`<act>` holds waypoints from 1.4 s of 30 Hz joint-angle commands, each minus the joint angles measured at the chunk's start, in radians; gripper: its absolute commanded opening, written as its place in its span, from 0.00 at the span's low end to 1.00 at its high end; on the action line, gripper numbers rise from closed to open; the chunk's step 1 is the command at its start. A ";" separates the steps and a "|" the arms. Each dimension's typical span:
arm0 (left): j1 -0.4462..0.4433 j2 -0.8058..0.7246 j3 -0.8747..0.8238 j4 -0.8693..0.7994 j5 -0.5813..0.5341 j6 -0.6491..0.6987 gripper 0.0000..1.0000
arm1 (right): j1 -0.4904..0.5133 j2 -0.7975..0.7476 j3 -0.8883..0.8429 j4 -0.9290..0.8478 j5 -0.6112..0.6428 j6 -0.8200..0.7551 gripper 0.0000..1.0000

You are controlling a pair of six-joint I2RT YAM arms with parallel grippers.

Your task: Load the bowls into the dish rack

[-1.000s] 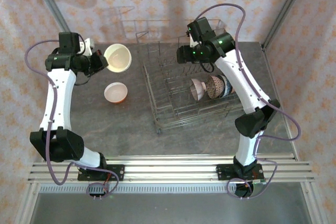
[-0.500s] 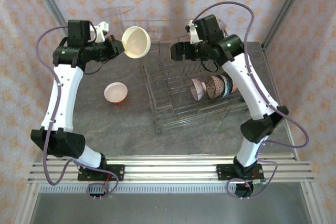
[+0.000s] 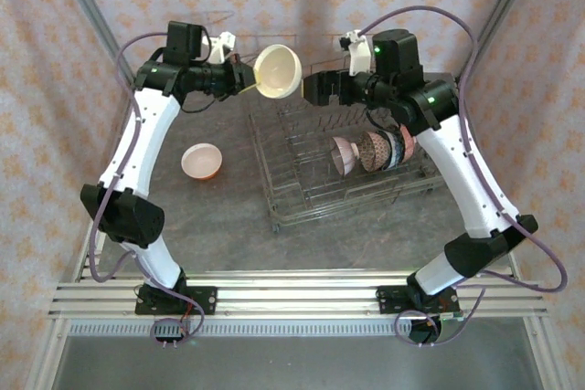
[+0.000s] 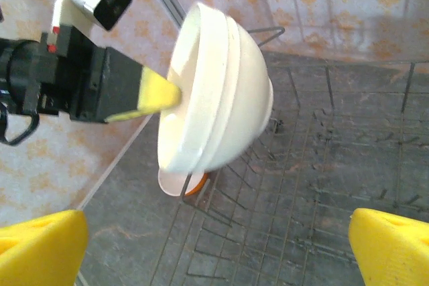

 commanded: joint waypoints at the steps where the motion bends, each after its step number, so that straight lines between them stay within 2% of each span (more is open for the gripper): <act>1: -0.028 0.000 0.055 0.104 0.074 -0.039 0.00 | -0.037 -0.021 -0.062 0.133 -0.109 0.061 0.99; 9: -0.068 0.022 0.034 0.219 0.119 -0.106 0.00 | -0.074 -0.007 -0.109 0.190 -0.178 0.114 0.99; 15: -0.082 0.032 0.010 0.274 0.158 -0.131 0.00 | -0.113 -0.013 -0.173 0.309 -0.249 0.197 0.99; 23: -0.100 0.055 0.006 0.309 0.201 -0.149 0.00 | -0.117 -0.002 -0.184 0.336 -0.271 0.213 0.99; 35: -0.115 0.068 0.001 0.328 0.202 -0.161 0.00 | -0.121 0.016 -0.183 0.367 -0.271 0.237 1.00; 42: -0.115 0.084 -0.001 0.349 0.200 -0.172 0.00 | -0.124 0.003 -0.197 0.379 -0.298 0.266 0.88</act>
